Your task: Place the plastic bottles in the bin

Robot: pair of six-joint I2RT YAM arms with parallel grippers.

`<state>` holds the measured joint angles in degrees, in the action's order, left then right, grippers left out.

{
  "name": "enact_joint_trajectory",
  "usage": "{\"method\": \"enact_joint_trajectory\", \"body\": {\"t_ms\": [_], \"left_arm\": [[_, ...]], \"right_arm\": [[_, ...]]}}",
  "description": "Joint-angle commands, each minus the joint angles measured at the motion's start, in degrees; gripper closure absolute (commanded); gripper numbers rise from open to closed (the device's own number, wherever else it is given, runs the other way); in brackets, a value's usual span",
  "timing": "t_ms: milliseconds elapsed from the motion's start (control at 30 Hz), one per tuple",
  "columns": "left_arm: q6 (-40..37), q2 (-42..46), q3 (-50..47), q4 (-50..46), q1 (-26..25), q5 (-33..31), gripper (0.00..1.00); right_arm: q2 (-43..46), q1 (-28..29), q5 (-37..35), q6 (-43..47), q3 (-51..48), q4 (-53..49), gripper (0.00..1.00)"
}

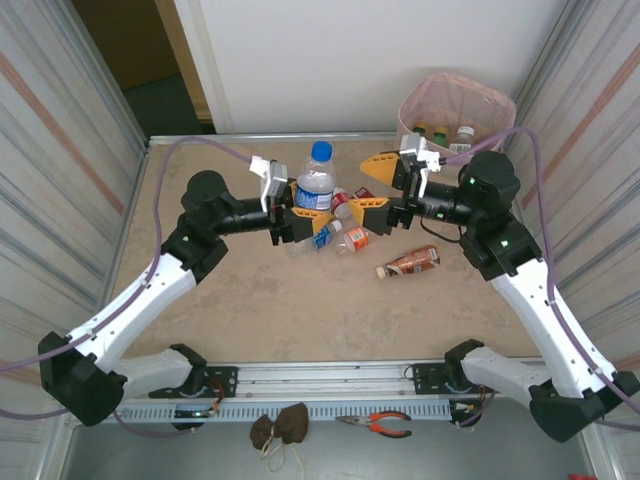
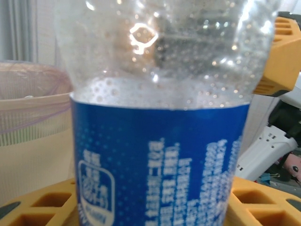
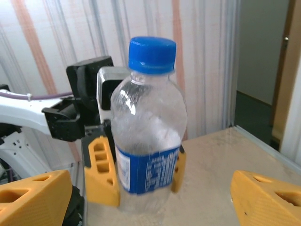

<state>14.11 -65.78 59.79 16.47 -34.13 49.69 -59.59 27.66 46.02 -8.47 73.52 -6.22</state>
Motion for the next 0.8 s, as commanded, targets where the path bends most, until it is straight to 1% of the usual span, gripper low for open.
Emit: {"method": "enact_joint_trajectory", "body": {"t_ms": [0, 400, 500, 767], "left_arm": [[-2.2, 0.4, 2.9, 2.1, -0.9, 2.5, 0.51], [-2.1, -0.4, 3.9, 2.5, -2.4, 3.2, 0.51], [-2.4, -0.5, 4.0, 2.3, -2.6, 3.2, 0.51], [-3.1, -0.6, 4.1, 1.6, -2.6, 3.1, 0.51]], "right_arm": [[-1.9, 2.0, -0.8, 0.6, 3.1, 3.7, 0.14], [-8.2, 6.9, 2.4, -3.8, 6.7, 10.1, 0.13], [-9.2, 7.8, 2.8, -5.1, 7.5, 11.1, 0.15], [-10.1, 8.7, 2.7, -6.8, 7.7, 11.1, 0.27]]}}
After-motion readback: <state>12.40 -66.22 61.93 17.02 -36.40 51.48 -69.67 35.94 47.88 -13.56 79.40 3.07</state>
